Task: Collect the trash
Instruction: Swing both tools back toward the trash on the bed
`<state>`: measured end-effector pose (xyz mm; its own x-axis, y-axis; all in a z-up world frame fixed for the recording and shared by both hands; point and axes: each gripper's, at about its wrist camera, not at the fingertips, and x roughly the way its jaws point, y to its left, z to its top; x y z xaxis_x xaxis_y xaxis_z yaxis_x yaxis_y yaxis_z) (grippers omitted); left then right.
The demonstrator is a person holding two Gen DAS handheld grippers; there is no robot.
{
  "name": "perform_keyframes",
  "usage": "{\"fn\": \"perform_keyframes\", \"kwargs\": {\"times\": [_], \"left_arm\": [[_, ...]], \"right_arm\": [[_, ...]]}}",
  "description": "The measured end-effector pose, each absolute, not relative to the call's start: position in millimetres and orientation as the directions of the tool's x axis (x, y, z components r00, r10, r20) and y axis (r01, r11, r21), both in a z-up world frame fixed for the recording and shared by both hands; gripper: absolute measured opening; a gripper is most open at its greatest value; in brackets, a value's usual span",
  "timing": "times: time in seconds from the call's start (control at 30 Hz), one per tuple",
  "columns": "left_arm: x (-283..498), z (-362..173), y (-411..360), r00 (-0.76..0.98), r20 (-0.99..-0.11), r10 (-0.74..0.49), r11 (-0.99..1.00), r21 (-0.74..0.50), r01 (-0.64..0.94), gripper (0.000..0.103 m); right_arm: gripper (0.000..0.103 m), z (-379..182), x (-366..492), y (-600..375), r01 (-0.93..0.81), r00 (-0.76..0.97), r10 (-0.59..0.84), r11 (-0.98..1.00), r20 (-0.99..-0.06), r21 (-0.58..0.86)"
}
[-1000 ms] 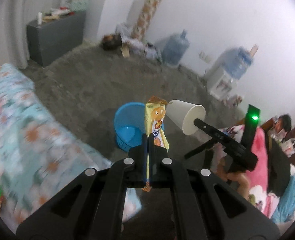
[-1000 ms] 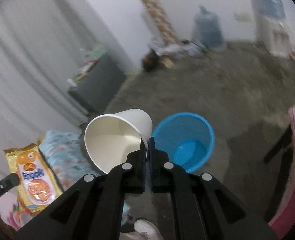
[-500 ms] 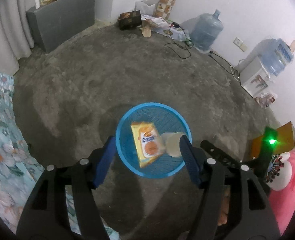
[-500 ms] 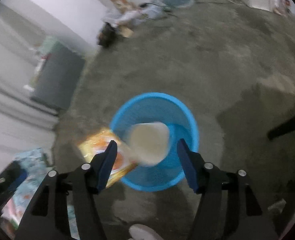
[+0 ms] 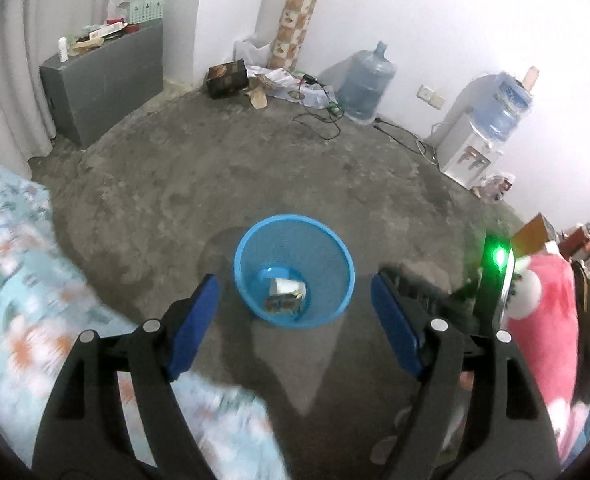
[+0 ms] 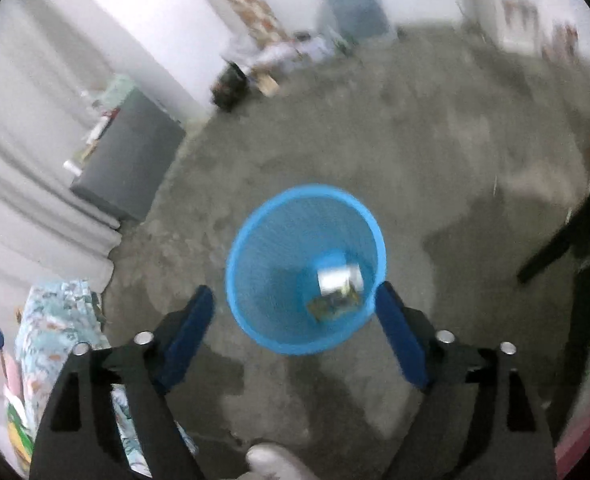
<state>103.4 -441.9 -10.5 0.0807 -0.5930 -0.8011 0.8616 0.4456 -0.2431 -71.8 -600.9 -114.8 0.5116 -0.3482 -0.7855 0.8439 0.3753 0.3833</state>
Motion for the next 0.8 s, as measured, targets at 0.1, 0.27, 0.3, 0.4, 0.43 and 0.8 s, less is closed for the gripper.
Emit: {"fn": "perform_keyframes", "kwargs": {"times": [0.1,0.27,0.3,0.4,0.43,0.8], "left_arm": [[100.4,9.5,-405.0,0.074,-0.811,-0.580,0.457,-0.249,0.854,0.074],[99.0,40.7,-327.4,0.062,-0.784,-0.617,0.487,-0.319,0.813,0.086],[97.6,49.7,-305.9,0.078,-0.772,-0.630,0.500,-0.327,0.802,0.087],[95.4,66.4,-259.1,0.150,-0.740,-0.655,0.547,-0.328,0.770,0.090],[93.9,72.9,-239.2,0.187,-0.722,-0.666,0.568,-0.329,0.755,0.091],[98.5,82.5,-72.9,0.449,-0.635,-0.628,0.756,-0.363,0.545,0.094]], "right_arm": [[0.092,-70.9,-54.2,-581.1,0.821,0.532,-0.401,0.459,-0.746,0.339],[0.097,-8.2,-30.5,-525.4,0.758,0.590,-0.480,0.605,-0.649,0.243],[0.097,1.7,-23.2,-512.0,0.745,0.595,-0.485,0.632,-0.641,0.213],[0.097,25.3,-3.9,-473.9,0.687,0.625,-0.469,0.711,-0.624,0.153],[0.097,33.0,1.4,-459.0,0.667,0.633,-0.472,0.735,-0.614,0.122],[0.097,59.9,81.7,-304.9,0.338,0.745,-0.338,0.935,-0.576,-0.112]]}}
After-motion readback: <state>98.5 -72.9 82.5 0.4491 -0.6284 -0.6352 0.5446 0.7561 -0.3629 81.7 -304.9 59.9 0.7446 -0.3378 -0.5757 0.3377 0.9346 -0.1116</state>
